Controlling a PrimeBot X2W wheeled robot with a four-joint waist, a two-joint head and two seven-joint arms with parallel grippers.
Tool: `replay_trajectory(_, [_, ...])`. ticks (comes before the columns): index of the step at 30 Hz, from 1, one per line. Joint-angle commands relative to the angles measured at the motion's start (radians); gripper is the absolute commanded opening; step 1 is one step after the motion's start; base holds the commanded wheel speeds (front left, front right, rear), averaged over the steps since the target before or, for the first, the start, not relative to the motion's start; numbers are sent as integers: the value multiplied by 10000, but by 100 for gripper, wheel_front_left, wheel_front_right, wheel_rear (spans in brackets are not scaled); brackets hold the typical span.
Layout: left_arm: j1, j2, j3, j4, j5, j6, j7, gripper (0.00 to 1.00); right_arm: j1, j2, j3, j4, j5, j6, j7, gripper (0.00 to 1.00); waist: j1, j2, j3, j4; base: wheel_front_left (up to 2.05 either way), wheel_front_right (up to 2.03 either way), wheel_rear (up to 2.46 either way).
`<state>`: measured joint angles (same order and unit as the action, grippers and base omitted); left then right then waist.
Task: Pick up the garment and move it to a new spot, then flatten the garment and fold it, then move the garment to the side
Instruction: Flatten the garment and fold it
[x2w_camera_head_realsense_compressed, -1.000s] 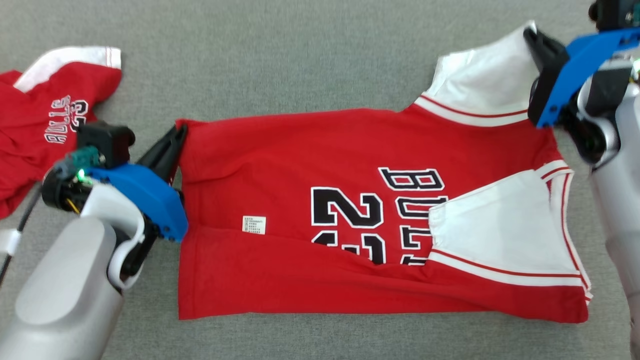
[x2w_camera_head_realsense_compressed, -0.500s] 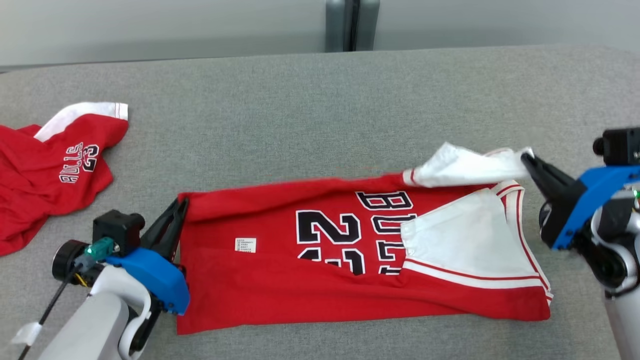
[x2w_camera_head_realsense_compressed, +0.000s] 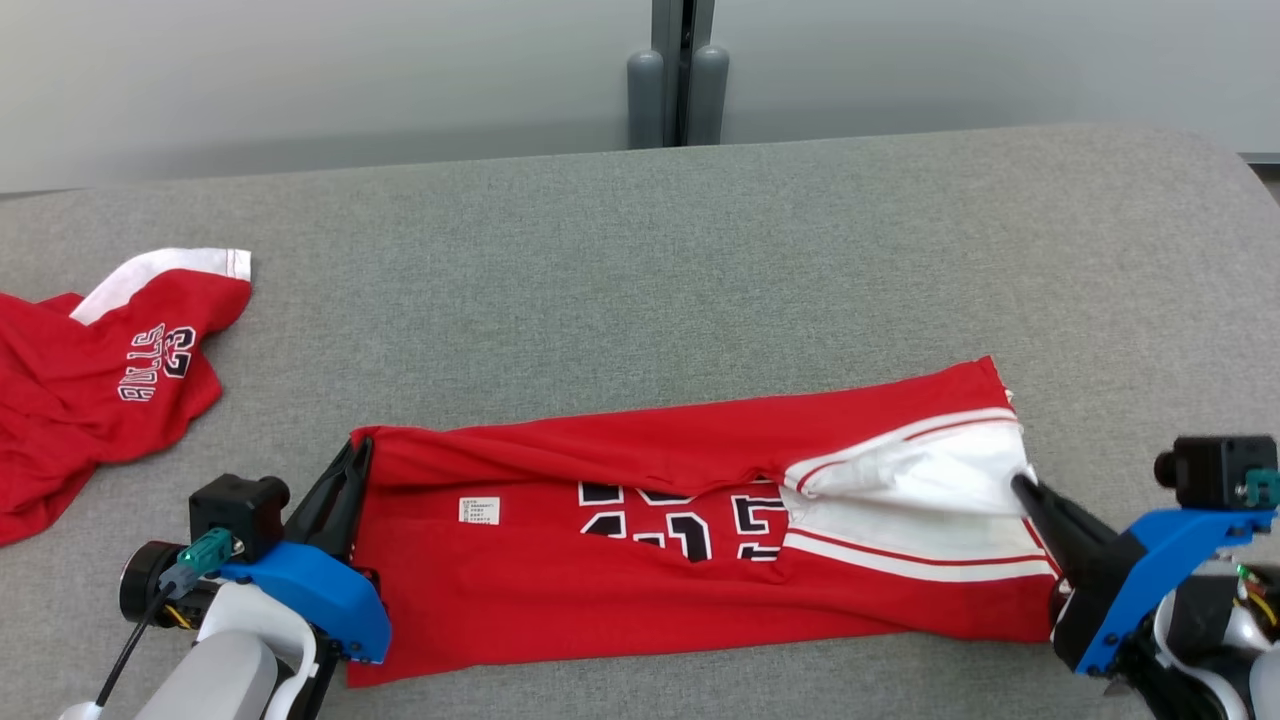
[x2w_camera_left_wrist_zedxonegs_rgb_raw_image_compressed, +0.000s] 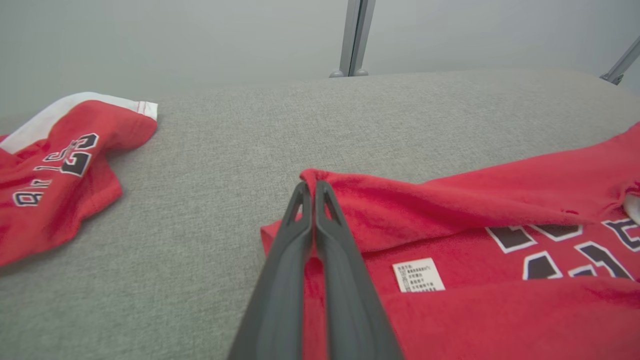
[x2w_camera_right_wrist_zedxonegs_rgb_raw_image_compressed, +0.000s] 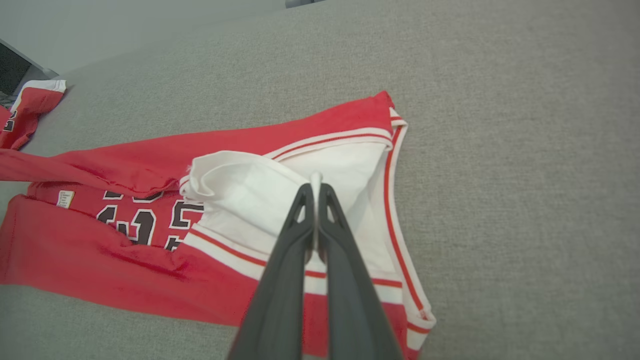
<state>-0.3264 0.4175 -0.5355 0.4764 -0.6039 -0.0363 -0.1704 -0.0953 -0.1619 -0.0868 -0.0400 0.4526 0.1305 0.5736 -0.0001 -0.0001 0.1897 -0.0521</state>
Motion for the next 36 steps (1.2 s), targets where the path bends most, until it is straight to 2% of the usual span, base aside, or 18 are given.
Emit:
replay_trajectory(1, [157,-32,49,18,-49,65,-113,43,281,143,-73,-83,-66,5,93,35,1,1,-53,-29,0,0,0])
replay_trajectory(2, [233,-86,91,39,-147,95,-155,91,362,230,-134,-153,-112,5,118,100,1,1,-79,-38,0,0,0])
replay_trajectory(3, [281,-129,162,47,-211,141,-210,100,420,276,-161,-226,-178,5,122,100,1,1,-104,-46,0,0,0])
replay_trajectory(12, [980,-850,1308,-295,-883,692,-902,100,545,610,-769,-132,-903,5,-511,100,1,1,-465,149,0,0,0])
replay_trajectory(17, [1361,-1322,2187,-923,-655,859,-950,100,250,798,-1261,548,-1474,5,-958,100,1,1,-752,422,0,0,0])
replay_trajectory(21, [1665,-1463,2515,-1374,74,793,-956,100,73,927,-1424,1229,-1813,5,-1273,100,1,1,-912,608,0,0,0])
replay_trajectory(28, [1974,-1600,2917,-1548,699,624,-957,100,-316,1053,-1706,2548,-2337,5,-1882,100,1,1,-1052,853,0,0,0])
replay_trajectory(36, [2004,-1377,2761,-1443,1445,519,-959,100,-994,1097,-2113,4312,-2654,5,-2266,100,1,1,-1052,990,0,0,0])
